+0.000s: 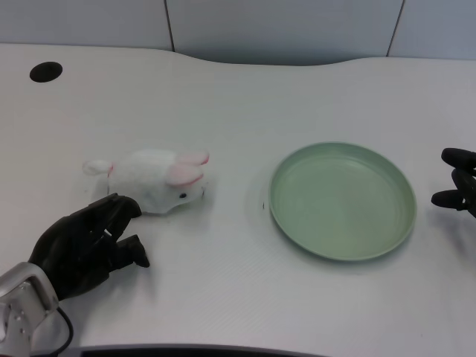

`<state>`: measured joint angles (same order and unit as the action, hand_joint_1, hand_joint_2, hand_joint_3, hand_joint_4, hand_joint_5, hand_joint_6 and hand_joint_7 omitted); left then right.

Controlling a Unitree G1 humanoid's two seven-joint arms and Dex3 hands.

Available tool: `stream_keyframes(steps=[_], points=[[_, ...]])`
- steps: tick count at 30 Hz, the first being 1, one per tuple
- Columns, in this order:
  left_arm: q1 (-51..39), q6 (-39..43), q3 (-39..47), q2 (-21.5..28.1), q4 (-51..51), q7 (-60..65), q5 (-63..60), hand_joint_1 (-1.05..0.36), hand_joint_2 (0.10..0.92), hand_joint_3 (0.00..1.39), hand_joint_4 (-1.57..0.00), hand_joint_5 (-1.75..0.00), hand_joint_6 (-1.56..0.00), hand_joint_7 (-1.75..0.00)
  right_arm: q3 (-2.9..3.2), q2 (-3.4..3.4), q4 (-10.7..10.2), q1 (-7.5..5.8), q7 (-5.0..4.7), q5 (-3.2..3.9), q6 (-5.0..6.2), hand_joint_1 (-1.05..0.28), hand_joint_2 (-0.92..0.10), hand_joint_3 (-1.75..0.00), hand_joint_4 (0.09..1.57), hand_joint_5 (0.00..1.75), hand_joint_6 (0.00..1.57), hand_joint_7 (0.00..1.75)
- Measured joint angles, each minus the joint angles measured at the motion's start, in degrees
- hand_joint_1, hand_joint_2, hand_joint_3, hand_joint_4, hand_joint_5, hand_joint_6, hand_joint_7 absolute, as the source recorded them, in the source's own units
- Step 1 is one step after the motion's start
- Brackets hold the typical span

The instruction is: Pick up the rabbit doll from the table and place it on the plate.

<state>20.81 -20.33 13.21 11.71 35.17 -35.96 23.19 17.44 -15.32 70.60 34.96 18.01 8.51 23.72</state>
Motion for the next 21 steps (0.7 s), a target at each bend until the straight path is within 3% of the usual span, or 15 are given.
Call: stream_keyframes(steps=[21], points=[[0.1, 1.7, -0.2, 0.0, 0.3, -0.2, -0.4, -0.48, 0.921, 0.4, -0.7, -1.75, -0.55, -1.62, 0.05, 0.0, 0.0, 0.0, 0.13, 0.04, 0.03, -0.41, -0.92, -0.26, 0.7, 0.89, 0.97, 0.0]])
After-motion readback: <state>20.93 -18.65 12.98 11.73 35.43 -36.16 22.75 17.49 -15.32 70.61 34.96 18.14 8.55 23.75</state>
